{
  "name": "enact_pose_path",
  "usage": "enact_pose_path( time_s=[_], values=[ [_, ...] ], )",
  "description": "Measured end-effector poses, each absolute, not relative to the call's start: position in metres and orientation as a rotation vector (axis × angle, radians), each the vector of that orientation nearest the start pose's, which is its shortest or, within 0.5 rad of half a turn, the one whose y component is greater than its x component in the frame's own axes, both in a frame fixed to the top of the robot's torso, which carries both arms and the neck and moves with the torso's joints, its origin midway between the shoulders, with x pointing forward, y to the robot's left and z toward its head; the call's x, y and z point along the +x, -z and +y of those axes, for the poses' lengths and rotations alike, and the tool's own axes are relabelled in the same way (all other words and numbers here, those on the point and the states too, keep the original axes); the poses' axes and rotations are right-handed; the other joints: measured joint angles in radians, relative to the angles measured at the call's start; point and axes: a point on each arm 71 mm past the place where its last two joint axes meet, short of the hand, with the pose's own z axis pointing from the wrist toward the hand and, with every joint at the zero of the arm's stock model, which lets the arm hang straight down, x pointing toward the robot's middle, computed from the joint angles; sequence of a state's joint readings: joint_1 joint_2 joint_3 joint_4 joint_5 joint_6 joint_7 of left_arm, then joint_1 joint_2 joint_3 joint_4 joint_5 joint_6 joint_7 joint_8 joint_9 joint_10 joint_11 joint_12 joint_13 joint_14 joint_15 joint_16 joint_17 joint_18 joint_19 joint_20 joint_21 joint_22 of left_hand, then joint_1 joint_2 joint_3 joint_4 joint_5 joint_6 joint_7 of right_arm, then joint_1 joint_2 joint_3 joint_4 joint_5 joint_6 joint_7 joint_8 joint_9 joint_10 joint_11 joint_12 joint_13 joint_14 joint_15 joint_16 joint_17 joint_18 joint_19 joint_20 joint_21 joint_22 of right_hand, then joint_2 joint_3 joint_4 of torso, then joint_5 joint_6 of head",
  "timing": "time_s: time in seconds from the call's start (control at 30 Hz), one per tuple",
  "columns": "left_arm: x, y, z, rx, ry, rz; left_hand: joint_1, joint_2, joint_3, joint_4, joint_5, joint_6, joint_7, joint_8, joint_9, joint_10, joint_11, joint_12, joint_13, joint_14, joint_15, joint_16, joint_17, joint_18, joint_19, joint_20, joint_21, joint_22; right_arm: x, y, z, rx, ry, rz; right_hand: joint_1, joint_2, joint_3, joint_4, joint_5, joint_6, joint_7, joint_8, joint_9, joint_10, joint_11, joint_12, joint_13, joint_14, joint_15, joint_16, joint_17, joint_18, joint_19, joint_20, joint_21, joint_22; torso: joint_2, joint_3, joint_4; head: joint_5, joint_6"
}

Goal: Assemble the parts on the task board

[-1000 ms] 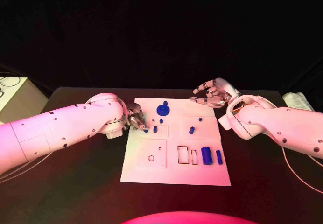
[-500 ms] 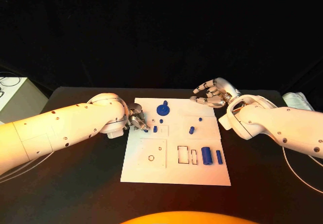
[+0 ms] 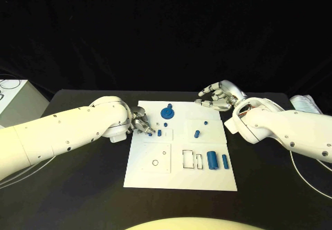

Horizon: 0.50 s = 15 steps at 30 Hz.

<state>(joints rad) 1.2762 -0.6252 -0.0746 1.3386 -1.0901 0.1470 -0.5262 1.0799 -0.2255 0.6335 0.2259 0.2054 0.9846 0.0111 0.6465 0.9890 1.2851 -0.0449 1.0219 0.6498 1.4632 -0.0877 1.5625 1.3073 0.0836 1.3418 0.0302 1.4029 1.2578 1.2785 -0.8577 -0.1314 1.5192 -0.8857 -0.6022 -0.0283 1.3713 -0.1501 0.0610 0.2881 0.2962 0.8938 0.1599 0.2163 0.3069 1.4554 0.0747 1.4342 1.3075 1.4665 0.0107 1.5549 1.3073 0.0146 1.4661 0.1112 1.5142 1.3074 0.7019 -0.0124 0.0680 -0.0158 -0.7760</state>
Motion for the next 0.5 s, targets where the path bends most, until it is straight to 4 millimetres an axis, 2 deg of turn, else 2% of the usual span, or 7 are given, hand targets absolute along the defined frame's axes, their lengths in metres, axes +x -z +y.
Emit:
enact_pose_path(
  time_s=[0.27,0.37,0.5],
  values=[
    [0.5166,0.2113,0.1608,-0.111,0.387,2.291,-0.009,-0.001,-0.082,0.053,0.0,-0.003,0.003,-0.005,0.002,0.0,0.0,0.0,-0.001,0.0,0.0,0.0,0.0,0.0,0.0,0.0,0.0,0.0,0.495,0.1711,-0.2266,0.44,-0.819,1.534,0.0,0.0,0.0,0.0,0.0,0.0,0.0,0.0,0.0,0.0,0.0,0.0,0.0,0.0,0.0,0.0,0.0,0.0,0.0,0.0,0.0,0.0,0.0,-0.0004,-0.0002,-0.001,0.001],
    [0.5169,0.2114,0.1614,-0.112,0.386,2.29,-0.014,-0.006,-0.099,0.063,0.0,-0.003,0.003,-0.005,0.003,0.0,0.0,0.0,-0.001,0.0,0.0,0.0,0.0,0.0,0.0,0.0,0.0,0.0,0.495,0.1711,-0.2266,0.44,-0.819,1.534,0.0,0.0,0.0,0.0,0.0,0.0,0.0,0.0,0.0,0.0,0.0,0.0,0.0,0.0,0.0,-0.004,0.0,0.0,0.0,0.0,0.0,0.0,0.0,-0.0003,-0.0003,-0.001,0.001],
    [0.5171,0.2114,0.1626,-0.115,0.384,2.289,-0.019,-0.002,-0.11,0.065,0.0,-0.003,0.003,-0.01,0.003,-0.004,0.004,0.0,-0.004,0.0,0.0,0.0,0.0,0.0,0.0,0.0,0.0,0.0,0.495,0.1711,-0.2268,0.44,-0.819,1.534,-0.004,-0.004,0.0,0.0,0.0,0.0,0.0,0.0,0.0,0.0,0.0,0.0,0.0,0.0,0.0,-0.004,0.0,0.0,0.0,0.0,0.0,0.0,0.0,-0.0003,-0.0006,-0.002,0.002]
  ],
)
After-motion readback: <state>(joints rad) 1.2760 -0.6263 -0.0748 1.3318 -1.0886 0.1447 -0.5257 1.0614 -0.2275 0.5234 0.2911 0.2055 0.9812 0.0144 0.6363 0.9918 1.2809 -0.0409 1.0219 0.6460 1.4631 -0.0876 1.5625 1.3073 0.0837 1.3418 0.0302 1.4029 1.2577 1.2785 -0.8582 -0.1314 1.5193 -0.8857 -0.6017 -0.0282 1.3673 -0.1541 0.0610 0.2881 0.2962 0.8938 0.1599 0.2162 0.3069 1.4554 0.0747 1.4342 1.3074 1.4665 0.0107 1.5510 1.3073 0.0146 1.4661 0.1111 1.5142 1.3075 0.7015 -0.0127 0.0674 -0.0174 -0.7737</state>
